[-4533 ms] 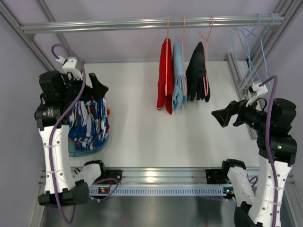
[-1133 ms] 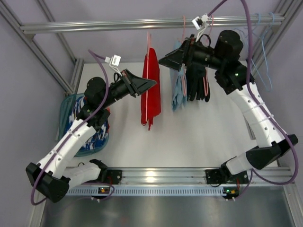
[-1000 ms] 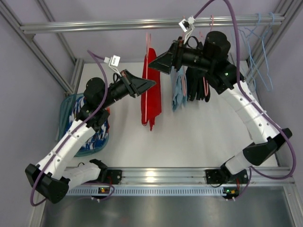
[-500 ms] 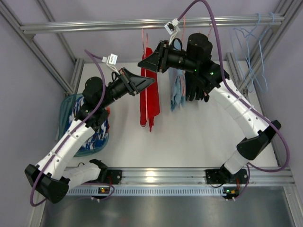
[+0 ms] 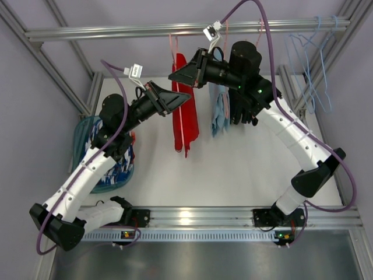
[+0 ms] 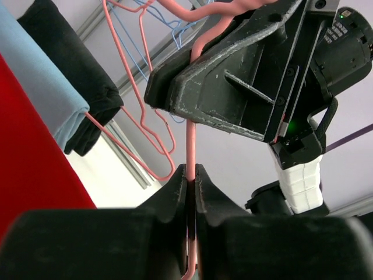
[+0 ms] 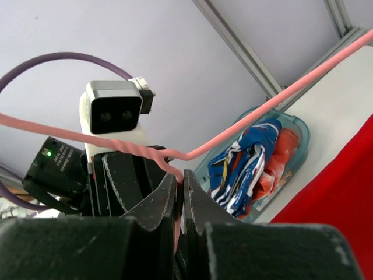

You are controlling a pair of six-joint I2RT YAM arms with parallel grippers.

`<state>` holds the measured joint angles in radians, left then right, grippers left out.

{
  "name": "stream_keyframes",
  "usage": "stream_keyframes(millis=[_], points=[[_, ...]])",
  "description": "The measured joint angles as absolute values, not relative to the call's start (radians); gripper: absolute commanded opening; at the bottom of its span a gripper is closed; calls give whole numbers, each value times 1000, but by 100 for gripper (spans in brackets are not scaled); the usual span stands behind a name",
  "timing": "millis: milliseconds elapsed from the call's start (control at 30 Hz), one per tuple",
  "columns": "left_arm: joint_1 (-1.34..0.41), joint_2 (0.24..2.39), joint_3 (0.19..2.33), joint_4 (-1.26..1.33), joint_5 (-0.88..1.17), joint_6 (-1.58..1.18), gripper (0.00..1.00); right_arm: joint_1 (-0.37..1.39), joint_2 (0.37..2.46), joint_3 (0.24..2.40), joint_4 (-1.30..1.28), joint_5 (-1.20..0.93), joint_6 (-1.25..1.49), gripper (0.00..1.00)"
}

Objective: Remove the trousers from the hanger

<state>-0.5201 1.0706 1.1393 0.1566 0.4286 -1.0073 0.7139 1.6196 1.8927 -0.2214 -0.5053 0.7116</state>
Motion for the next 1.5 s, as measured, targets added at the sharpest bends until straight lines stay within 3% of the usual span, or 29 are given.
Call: stream_keyframes(millis=[200,267,400,467,967,1000,1300,1500], points=[[-520,1051,1151,160,397,-879,46,737,1631,1892,-242,-550,756,0],[-520,1020,1151,131,373,-812,48,737,1631,1892,-255,-559,775,0],[-519,926,1150,77,335,-674,67,736,1631,1892,-272,-585,833,0],[-518,879,1147,51,311,-606,71,734,1631,1892,-280,-590,856,0],[-513,467,775,-239,215,17,71,719,1631,1906,-294,-554,945,0],[-513,464,762,-251,224,29,75,717,1631,1906,-298,-549,946,0],[-514,523,715,-262,357,-9,78,704,1637,1921,-334,-485,938,0],[-552,542,664,-255,340,-66,82,698,1654,1933,-360,-460,935,0]])
